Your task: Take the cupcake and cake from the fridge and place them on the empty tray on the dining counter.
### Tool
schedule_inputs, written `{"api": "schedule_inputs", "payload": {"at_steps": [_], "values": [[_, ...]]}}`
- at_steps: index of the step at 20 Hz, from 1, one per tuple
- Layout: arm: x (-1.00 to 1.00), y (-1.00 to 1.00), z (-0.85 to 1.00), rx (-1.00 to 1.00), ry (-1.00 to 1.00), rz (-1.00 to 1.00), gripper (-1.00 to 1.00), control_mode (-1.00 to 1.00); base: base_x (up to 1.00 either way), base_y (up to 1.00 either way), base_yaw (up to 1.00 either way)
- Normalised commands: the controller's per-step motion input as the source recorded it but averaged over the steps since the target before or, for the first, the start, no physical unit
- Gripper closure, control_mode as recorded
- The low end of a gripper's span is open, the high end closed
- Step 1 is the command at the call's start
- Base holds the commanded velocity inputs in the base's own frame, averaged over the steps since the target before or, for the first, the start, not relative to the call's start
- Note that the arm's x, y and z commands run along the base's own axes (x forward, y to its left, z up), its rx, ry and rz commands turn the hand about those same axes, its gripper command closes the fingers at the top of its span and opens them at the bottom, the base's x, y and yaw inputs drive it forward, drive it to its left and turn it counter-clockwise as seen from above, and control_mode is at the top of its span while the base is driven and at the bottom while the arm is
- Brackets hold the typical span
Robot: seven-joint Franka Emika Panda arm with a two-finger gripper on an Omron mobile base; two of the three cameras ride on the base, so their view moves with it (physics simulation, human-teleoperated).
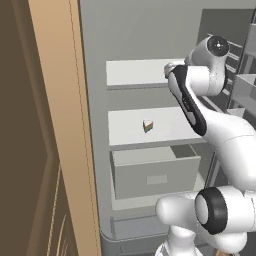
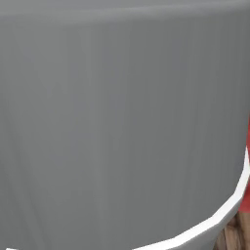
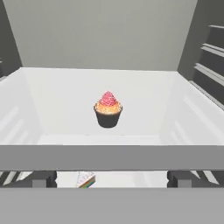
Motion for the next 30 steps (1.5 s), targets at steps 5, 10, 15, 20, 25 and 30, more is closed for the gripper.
{"api": "schedule_inputs", "payload": {"at_steps": [5, 10, 15, 20, 25, 30], "values": [[0.28, -0.11, 0.0, 0.01, 0.0, 0.0, -1.0, -1.0, 0.0, 0.0, 0.0], [0.23, 0.0, -0.02, 0.0, 0.0, 0.0, -1.0, -1.0, 0.0, 0.0, 0.0], [0.25, 0.0, -0.11, 0.0, 0.0, 0.0, -1.0, -1.0, 0.0, 0.0, 0.0], [0.27, 0.0, -0.14, 0.0, 0.0, 0.0, -1.0, -1.0, 0.0, 0.0, 0.0], [0.33, 0.0, -0.07, 0.0, 0.0, 0.0, -1.0, -1.0, 0.0, 0.0, 0.0], [0.34, 0.0, -0.04, 0.0, 0.0, 0.0, -1.0, -1.0, 0.0, 0.0, 0.0]]}}
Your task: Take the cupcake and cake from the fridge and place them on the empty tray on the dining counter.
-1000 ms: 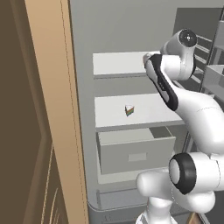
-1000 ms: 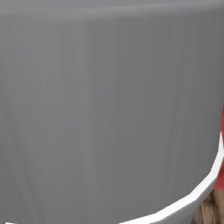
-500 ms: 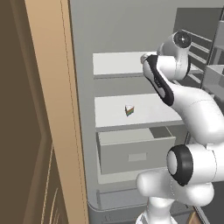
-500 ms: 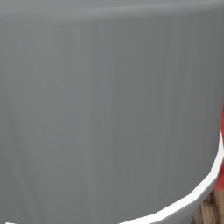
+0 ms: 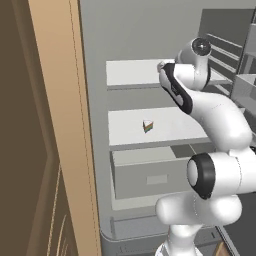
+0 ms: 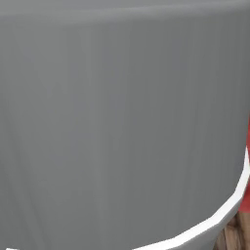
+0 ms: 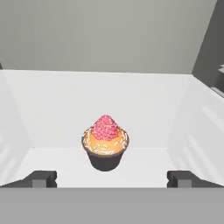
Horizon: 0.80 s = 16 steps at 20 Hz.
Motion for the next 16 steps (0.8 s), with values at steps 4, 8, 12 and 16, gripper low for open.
{"api": "schedule_inputs", "payload": {"at_steps": [4, 8, 12, 16], "values": [[0.32, 0.0, -0.1, 0.0, 0.0, 0.0, -1.0, -1.0, 0.0, 0.0, 0.0], [0.3, 0.0, -0.13, 0.0, 0.0, 0.0, -1.0, -1.0, 0.0, 0.0, 0.0], [0.31, 0.0, -0.09, 0.0, 0.0, 0.0, -1.0, -1.0, 0.0, 0.0, 0.0], [0.3, 0.0, -0.07, 0.0, 0.0, 0.0, -1.0, -1.0, 0.0, 0.0, 0.0]]}}
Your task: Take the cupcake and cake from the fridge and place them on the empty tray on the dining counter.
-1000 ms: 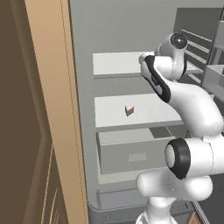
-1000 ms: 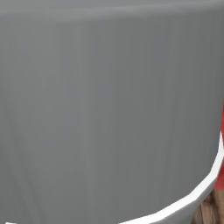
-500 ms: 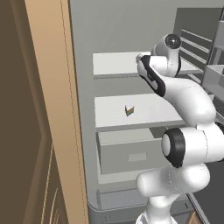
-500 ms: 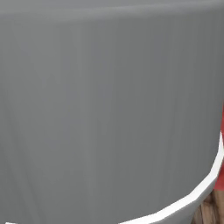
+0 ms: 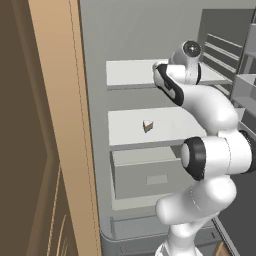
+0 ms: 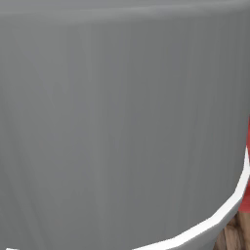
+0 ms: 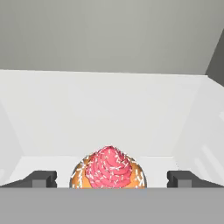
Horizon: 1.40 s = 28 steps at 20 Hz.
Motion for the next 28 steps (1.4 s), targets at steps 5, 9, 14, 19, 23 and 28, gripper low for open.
{"api": "schedule_inputs", "payload": {"at_steps": [5, 9, 14, 19, 23, 28], "values": [[0.26, 0.0, -0.07, 0.0, 0.0, 0.0, -1.0, -1.0, 0.0, 0.0, 0.0], [0.1, 0.0, -0.13, 0.0, 0.0, 0.0, -1.0, -1.0, 0.0, 0.0, 0.0], [0.0, 0.0, -0.16, 0.0, 0.01, 0.0, 1.0, -1.0, 0.0, 0.0, 0.0], [0.0, 0.0, -0.02, 0.0, 0.0, 0.0, 1.0, -1.0, 0.0, 0.0, 0.0], [-0.4, 0.0, 0.15, 0.0, -0.06, 0.05, 1.0, -1.0, 0.0, 0.0, 0.0], [-0.97, 0.0, 0.52, 0.0, -0.22, 0.13, 1.0, -1.0, 0.0, 0.0, 0.0]]}}
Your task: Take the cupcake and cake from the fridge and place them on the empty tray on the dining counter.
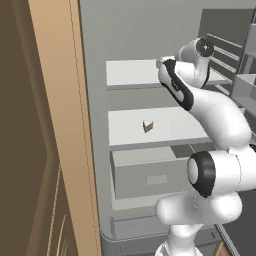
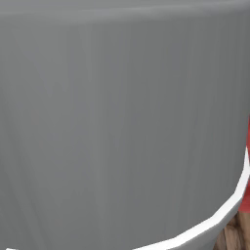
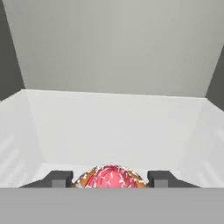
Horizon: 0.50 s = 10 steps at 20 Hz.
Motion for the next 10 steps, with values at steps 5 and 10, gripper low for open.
{"api": "schedule_inputs", "payload": {"at_steps": [5, 10], "values": [[-1.0, 0.02, 0.5, 0.0, -0.11, 0.13, 1.0, -1.0, 0.0, 0.0, 0.0], [-0.95, 0.33, 0.15, -0.03, -0.01, 0.05, 1.0, -1.0, 0.0, 0.0, 0.0]]}}
